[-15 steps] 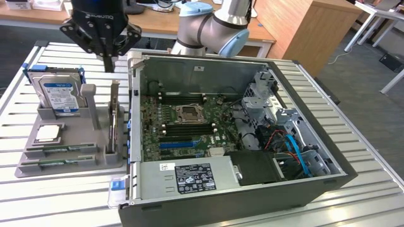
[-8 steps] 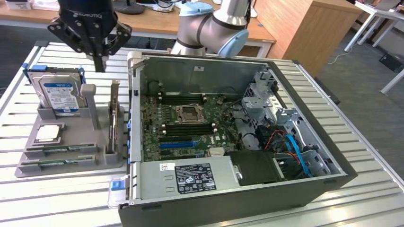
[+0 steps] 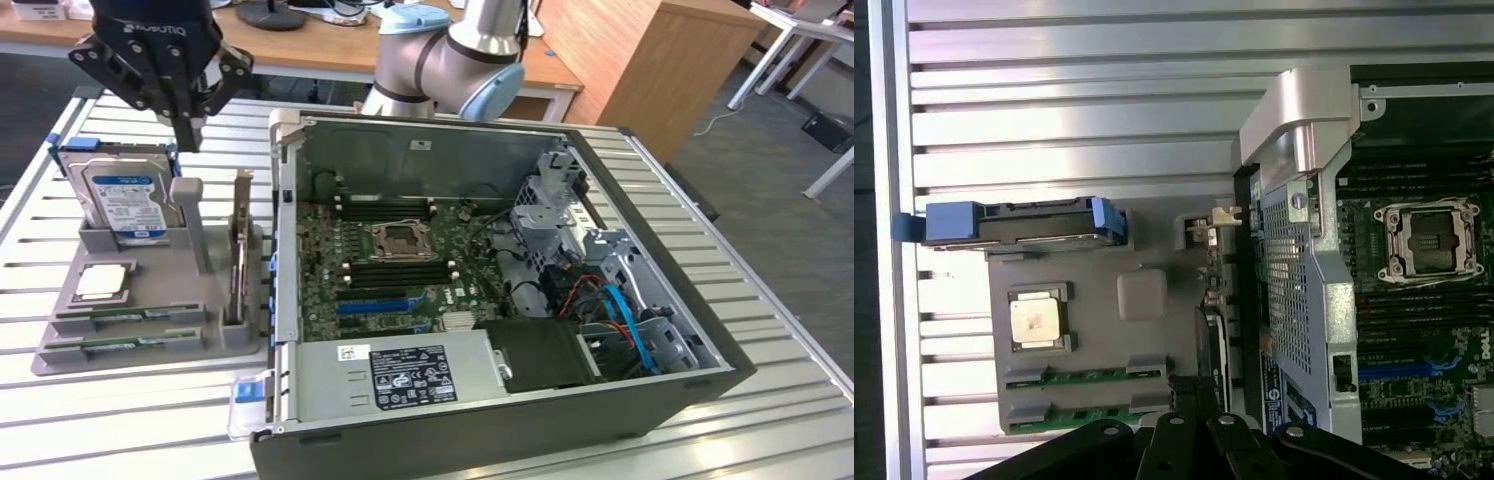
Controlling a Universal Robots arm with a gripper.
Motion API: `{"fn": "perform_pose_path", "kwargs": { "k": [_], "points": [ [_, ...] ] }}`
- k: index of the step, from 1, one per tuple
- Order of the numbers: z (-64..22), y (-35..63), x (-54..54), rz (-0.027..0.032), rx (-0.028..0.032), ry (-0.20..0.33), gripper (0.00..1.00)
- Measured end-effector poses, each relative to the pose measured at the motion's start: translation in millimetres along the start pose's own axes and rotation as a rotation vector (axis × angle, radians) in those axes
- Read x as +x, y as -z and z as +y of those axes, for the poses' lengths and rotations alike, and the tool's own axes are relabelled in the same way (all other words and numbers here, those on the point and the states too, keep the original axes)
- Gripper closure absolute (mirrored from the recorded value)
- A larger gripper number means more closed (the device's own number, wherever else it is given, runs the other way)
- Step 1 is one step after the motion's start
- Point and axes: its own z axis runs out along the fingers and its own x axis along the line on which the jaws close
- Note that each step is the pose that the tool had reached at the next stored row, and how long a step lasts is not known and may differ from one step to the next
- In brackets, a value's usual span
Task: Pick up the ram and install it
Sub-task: 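Reach for the ram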
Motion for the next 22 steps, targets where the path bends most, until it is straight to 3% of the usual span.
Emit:
{"fn": "perform_pose_path", "kwargs": {
  "k": [4, 16, 22],
  "points": [
    [-0.4, 0.0, 5.4, -0.0001, 0.0000, 0.000, 0.89],
    [-0.4, 0.1, 5.7, 0.0000, 0.0000, 0.000, 0.89],
    [-0.9, 0.2, 11.7, -0.0001, 0.0000, 0.000, 0.89]
  ]
}}
